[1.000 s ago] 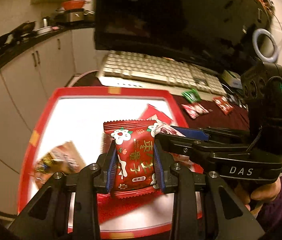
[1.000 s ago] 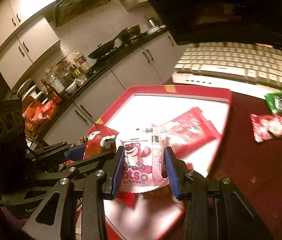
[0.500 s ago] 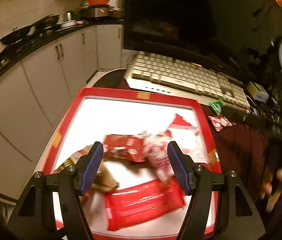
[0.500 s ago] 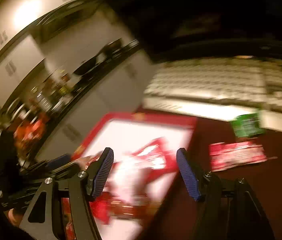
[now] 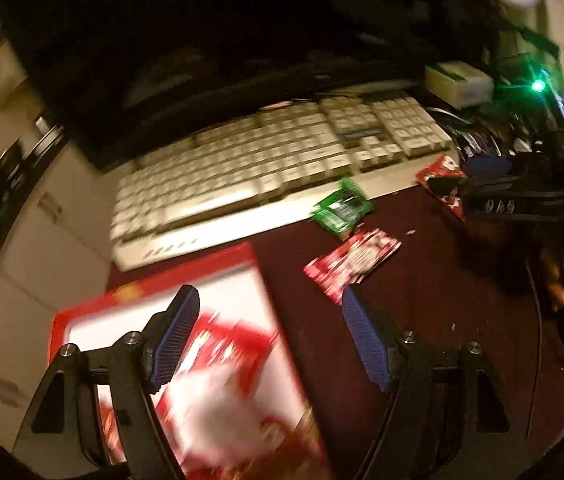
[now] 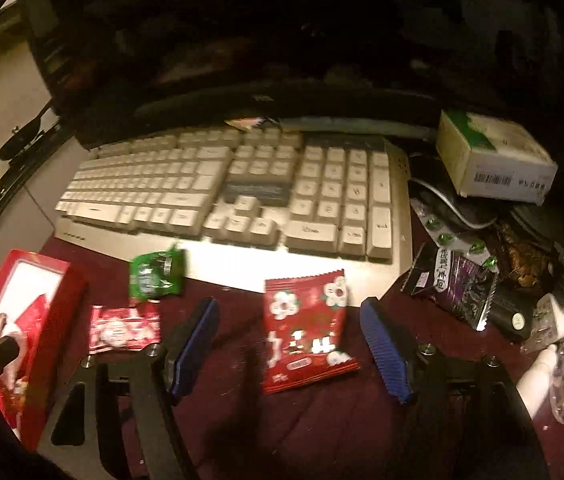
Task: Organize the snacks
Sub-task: 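Grasp the red-and-white candy with the left gripper while the right grasps the red flower candy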
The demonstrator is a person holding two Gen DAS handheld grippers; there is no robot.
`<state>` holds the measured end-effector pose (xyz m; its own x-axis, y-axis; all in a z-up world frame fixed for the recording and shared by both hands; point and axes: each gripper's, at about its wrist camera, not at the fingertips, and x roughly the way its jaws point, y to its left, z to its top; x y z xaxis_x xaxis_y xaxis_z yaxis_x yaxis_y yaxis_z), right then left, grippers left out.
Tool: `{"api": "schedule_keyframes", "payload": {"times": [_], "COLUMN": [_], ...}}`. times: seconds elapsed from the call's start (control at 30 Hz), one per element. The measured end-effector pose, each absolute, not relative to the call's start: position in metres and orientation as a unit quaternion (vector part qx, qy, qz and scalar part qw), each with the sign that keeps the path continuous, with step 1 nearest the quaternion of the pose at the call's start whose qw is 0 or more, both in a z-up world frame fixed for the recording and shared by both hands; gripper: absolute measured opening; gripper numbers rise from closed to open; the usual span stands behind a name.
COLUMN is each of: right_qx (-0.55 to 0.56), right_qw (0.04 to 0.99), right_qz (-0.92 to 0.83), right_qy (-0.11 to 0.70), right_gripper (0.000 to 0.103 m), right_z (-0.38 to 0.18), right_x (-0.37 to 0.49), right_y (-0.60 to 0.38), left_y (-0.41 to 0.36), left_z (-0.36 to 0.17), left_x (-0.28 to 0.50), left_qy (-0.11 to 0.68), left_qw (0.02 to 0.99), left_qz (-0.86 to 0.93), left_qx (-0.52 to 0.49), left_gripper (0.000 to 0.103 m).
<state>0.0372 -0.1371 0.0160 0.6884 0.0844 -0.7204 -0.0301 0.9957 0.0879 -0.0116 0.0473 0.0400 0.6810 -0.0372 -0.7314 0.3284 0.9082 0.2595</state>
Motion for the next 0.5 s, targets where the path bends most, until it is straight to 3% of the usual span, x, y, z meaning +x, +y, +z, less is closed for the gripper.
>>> {"api": "schedule_keyframes", "payload": {"times": [0.17,0.2,0.23,0.27,0.5], "right_qx": [0.01,0.005,-0.001,-0.007,0.041], "right_qw": [0.912,0.912,0.913,0.914,0.914], "right_qz": [0.05,0.049,0.041,0.035,0.057], "right_qy": [0.407,0.408,0.405,0.403,0.4], "right_gripper": [0.073,0.069,0.053,0.046,0.035], "right_z": [-0.001,-0.002,-0.003,-0.002,0.003], "right_x": [0.038,0.036,0.038,0.038,0.036], "right_y": [-0.134,-0.132,-0.132,-0.132,-0.143], "left_y": [0.012,0.007,0.002,-0.002,-0.016], "left_z": [0.021,0.017,0.015,0.013,-0.004], "left_x": [0.015,0.02,0.024,0.026,0.039], "left_qy": [0.419,0.423,0.425,0.426,0.445], "left_qw": [0.865,0.859,0.855,0.853,0.828], "left_qz": [-0.153,-0.154,-0.154,-0.159,-0.193], "left_qx": [0.232,0.243,0.253,0.258,0.28], "left_gripper": [0.074,0.074,0.074,0.074,0.075]}}
